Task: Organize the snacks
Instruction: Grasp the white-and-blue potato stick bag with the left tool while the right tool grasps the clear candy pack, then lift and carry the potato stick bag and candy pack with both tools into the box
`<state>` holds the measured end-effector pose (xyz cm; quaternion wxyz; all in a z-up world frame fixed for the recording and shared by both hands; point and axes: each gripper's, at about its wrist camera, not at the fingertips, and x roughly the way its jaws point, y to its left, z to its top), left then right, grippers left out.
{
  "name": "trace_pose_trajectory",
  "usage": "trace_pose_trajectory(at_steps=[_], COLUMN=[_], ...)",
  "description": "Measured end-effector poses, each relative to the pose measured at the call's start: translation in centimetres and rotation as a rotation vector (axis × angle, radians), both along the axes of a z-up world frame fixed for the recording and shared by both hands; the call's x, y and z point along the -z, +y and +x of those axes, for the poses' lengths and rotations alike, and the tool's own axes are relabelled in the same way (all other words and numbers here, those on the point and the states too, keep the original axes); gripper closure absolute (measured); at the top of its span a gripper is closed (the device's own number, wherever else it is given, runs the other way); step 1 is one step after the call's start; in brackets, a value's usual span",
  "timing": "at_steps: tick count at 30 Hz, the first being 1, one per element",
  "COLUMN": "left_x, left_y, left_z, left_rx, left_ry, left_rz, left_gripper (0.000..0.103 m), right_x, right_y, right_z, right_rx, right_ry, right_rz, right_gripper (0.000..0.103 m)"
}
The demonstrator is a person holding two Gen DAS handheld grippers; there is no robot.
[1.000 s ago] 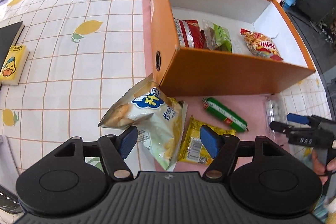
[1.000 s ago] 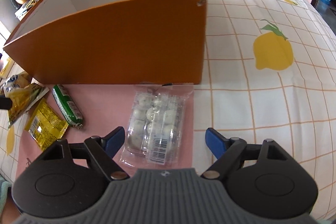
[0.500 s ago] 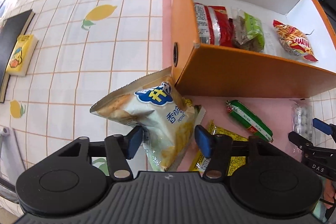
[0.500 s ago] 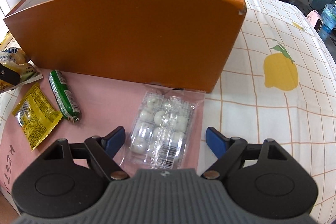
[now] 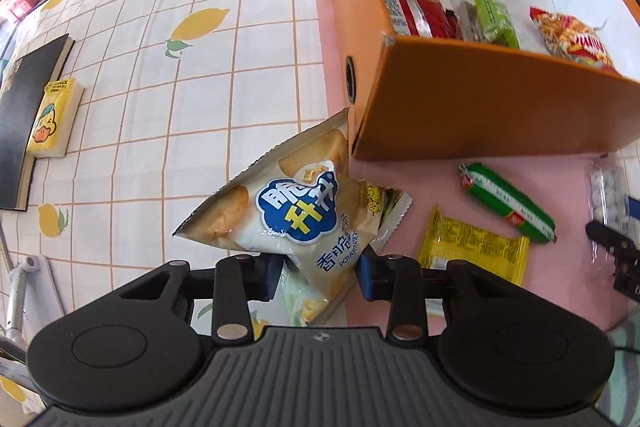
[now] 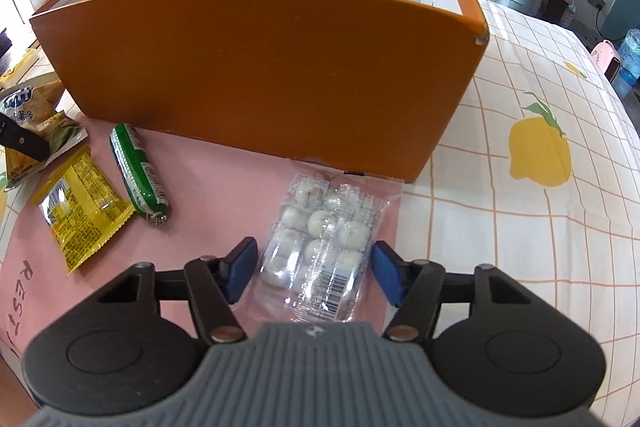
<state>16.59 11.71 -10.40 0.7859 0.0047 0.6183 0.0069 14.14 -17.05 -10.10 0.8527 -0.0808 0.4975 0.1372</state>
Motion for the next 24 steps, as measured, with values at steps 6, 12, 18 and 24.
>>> trace_pose_trajectory(at_steps=[6, 12, 18, 24], left_x=[-0.3, -1.4, -3.2, -4.7], left_y=[-0.2, -0.9, -2.1, -4.0], left_z=[-1.4, -3.4, -5.3, -7.2], left_rx=[0.053, 0.107, 0.167, 0.256], left_ry=[0.013, 0.009, -0.014, -0.017], left_rz=[0.01, 0.023, 0.016, 0.025], left_gripper=[0.066, 0.067, 0.068, 0.068], right_x=[-0.3, -1.0, -2.4, -4.1], right_y=[0.2, 1.0, 1.7, 2.2], right_z=[0.4, 0.9, 0.0, -1.4], right_rx=[-0.013, -0.039, -0.109, -0.199], right_ry=[0.033, 0.099, 0.102, 0.133], right_rz=[-0.019, -0.085, -0.169, -0.269], right_gripper=[0.045, 0.048, 0.048, 0.048])
